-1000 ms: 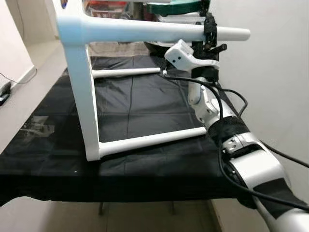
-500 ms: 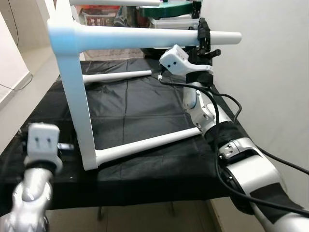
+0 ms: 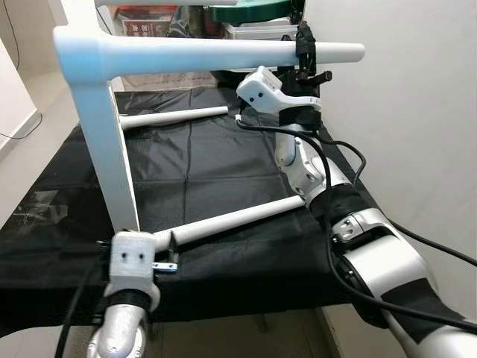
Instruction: Building children table
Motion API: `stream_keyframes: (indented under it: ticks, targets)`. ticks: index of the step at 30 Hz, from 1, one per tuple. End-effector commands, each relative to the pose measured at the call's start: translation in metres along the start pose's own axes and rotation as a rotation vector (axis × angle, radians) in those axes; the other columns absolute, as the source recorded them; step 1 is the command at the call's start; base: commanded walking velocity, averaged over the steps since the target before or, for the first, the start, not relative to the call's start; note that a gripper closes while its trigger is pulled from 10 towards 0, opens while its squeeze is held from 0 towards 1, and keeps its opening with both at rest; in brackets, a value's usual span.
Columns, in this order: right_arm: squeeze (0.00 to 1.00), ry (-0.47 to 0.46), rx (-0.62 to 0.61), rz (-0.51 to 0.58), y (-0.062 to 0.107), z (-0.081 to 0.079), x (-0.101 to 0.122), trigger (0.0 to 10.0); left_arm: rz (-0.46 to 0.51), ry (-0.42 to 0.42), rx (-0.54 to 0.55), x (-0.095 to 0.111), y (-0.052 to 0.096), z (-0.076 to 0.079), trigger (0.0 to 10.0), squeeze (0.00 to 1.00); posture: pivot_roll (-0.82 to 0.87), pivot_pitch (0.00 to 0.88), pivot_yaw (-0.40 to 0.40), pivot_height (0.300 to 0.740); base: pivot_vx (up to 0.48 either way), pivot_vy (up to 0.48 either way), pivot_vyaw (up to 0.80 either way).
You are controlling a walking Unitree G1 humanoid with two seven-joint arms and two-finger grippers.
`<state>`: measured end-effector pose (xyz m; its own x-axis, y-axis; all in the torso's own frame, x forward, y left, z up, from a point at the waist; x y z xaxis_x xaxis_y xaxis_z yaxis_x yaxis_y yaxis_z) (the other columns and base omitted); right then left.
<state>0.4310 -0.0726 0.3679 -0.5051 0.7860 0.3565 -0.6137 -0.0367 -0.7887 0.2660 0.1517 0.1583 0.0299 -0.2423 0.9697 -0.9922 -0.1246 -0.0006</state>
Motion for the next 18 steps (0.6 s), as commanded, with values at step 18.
stream_keyframes:
  ticks: [18]
  targets:
    - [0.00,-0.096,0.068,-0.001,0.016,-0.021,0.009,10.0,0.132,0.177,-0.351,0.021,-0.044,0.049,10.0,0.00,0.10,0.078,-0.010,0.740,0.000,0.000,0.00]
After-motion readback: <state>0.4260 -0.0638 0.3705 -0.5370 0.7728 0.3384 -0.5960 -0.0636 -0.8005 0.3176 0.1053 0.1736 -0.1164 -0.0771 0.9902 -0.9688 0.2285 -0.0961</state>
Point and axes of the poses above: a point about 5 cm out from each wrist's last joint towards the gripper, its own y axis pointing back from the gripper into the wrist, its own x axis along the axis of the wrist's last joint, z = x × y, the point moved 6 cm from there along -y, pointing out of the wrist towards the gripper, and after that the axes turned 8 degrees about -y, right-handed, at the moved point
